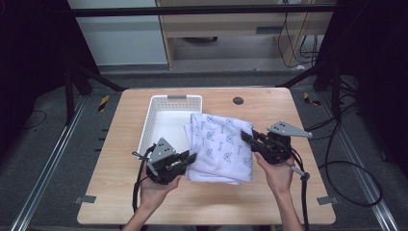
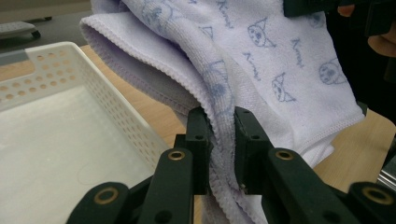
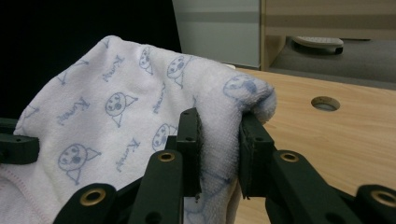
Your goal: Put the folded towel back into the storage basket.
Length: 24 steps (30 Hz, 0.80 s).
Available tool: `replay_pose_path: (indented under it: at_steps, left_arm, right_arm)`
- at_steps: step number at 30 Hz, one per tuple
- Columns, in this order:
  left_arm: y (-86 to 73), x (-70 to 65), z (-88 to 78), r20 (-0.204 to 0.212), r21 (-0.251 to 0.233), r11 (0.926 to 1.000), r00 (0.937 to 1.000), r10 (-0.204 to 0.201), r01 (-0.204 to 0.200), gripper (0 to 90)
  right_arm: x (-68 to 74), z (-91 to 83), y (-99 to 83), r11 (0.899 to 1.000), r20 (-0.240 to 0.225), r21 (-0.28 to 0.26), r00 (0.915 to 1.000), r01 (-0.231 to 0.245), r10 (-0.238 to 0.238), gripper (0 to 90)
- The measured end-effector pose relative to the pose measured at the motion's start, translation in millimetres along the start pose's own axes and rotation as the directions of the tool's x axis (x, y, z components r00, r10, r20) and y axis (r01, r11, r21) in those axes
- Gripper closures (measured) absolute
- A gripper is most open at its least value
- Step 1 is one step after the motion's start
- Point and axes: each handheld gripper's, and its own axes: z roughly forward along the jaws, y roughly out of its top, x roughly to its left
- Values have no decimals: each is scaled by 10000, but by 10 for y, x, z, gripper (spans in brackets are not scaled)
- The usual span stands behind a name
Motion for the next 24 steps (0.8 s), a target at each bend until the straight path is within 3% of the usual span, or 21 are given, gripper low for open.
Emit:
replay_pose_path:
  at_steps: [14,24]
  left_arm:
    - [69,261,-190,-440,-432,9984,9983,-394,375,773]
    - [104,485,-337,-873,-744,9946,9930,-793,729,774]
  right_arm:
    - [236,263,261,9990,27,-143,9991,426,-426,735]
    - [389,472,440,9973,-81,-229,9975,698,-700,735]
